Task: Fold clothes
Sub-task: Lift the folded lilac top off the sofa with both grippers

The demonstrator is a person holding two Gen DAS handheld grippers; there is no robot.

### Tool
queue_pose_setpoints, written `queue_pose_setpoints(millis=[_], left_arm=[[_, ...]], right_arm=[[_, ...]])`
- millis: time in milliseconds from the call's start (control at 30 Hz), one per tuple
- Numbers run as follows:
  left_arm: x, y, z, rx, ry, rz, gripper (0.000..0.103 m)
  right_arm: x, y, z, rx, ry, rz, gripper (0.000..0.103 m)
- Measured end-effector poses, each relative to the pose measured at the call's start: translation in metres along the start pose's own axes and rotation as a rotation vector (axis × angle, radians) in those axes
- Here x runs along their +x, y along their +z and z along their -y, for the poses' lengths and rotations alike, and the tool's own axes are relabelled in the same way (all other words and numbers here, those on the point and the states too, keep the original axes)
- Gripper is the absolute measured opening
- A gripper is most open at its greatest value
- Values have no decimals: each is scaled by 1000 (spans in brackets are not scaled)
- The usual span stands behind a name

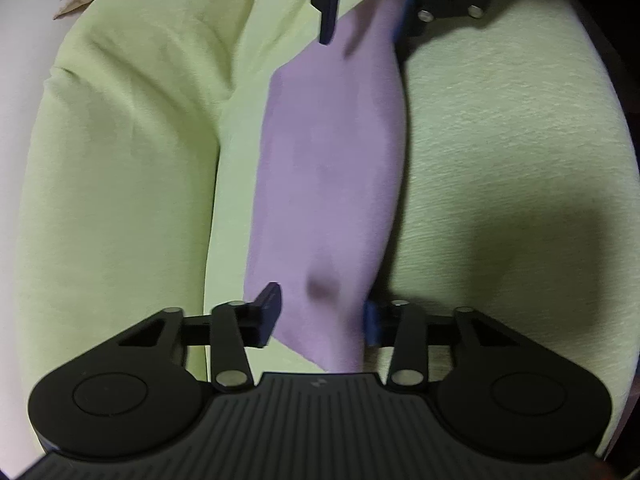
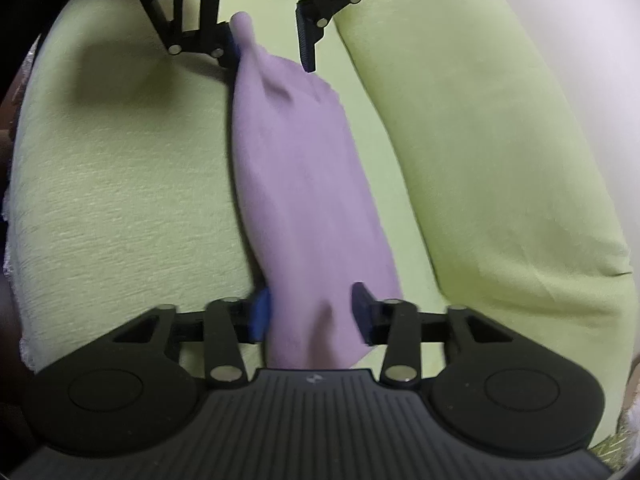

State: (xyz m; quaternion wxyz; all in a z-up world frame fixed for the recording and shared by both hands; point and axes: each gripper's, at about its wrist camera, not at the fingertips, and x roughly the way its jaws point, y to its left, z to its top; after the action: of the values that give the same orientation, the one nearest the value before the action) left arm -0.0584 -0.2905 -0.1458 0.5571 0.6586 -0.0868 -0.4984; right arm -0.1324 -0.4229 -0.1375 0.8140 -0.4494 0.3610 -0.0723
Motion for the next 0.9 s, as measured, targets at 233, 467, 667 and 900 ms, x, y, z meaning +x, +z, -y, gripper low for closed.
queue_pose_setpoints(millis=[233, 467, 667, 900], left_arm=[[0, 4, -11, -13, -41, -14, 5], [-23, 21, -52, -45, 11, 33, 5], [-43, 49, -90, -51, 76, 99, 5], [-67, 92, -111, -13, 104, 191, 5]], right_arm=[[-6, -1, 11, 4, 37, -16, 8], [-31, -3, 56, -16, -58, -11, 6], [-62, -13, 99, -41, -162, -35, 6], [-97, -41, 143, -15, -267, -105, 6]])
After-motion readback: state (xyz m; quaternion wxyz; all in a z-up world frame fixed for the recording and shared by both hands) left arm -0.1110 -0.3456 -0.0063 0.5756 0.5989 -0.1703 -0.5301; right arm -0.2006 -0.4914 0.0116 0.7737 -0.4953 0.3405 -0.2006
